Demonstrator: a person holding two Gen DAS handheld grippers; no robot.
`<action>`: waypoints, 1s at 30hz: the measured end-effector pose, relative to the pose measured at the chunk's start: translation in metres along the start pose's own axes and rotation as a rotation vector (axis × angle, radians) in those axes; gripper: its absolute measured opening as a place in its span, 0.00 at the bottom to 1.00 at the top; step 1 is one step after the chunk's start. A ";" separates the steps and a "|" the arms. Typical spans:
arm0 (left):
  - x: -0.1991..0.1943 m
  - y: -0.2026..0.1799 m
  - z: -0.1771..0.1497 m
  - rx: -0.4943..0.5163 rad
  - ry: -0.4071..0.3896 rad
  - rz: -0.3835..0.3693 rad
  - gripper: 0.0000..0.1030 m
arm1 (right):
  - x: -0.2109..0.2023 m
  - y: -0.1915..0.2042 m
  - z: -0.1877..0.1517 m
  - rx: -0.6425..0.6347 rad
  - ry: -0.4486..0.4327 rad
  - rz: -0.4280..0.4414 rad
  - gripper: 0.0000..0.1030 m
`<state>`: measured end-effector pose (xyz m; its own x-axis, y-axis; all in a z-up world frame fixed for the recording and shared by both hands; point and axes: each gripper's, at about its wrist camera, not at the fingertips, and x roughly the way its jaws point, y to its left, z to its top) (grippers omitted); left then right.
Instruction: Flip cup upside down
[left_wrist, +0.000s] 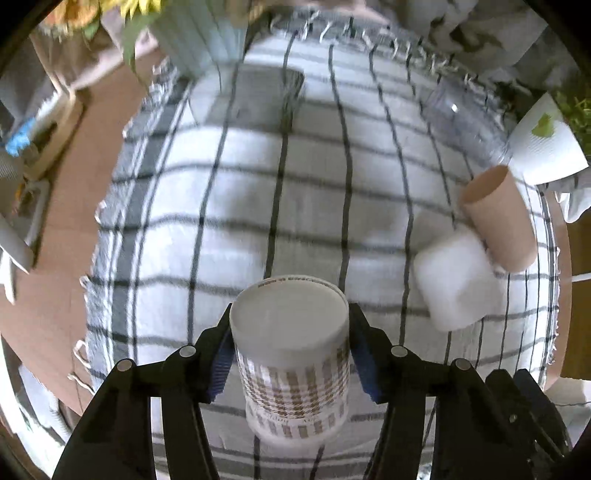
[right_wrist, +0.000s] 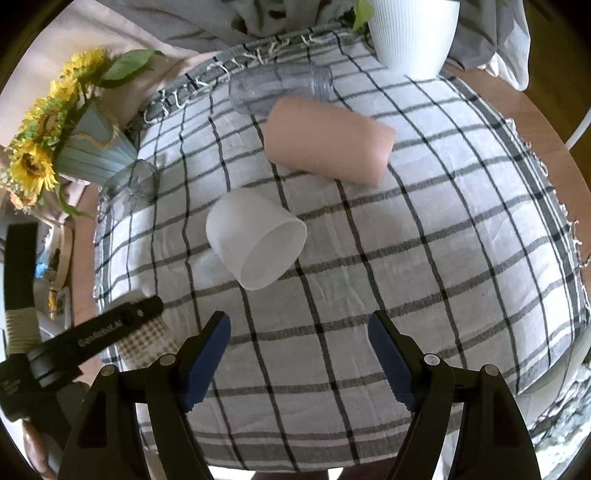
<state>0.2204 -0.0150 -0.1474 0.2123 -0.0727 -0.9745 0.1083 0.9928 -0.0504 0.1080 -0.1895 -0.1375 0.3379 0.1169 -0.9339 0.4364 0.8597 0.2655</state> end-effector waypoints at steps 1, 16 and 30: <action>-0.006 0.001 0.000 0.004 -0.017 0.001 0.54 | -0.003 0.000 0.000 -0.004 -0.008 0.001 0.75; 0.001 -0.008 -0.015 0.047 -0.062 0.047 0.54 | -0.007 -0.015 -0.004 -0.013 -0.019 -0.018 0.75; -0.005 -0.003 -0.016 0.007 -0.098 0.035 0.75 | -0.011 -0.013 -0.002 -0.028 -0.048 -0.041 0.75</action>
<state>0.2034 -0.0161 -0.1455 0.3097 -0.0469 -0.9497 0.1056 0.9943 -0.0147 0.0968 -0.2007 -0.1309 0.3602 0.0583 -0.9311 0.4270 0.8771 0.2201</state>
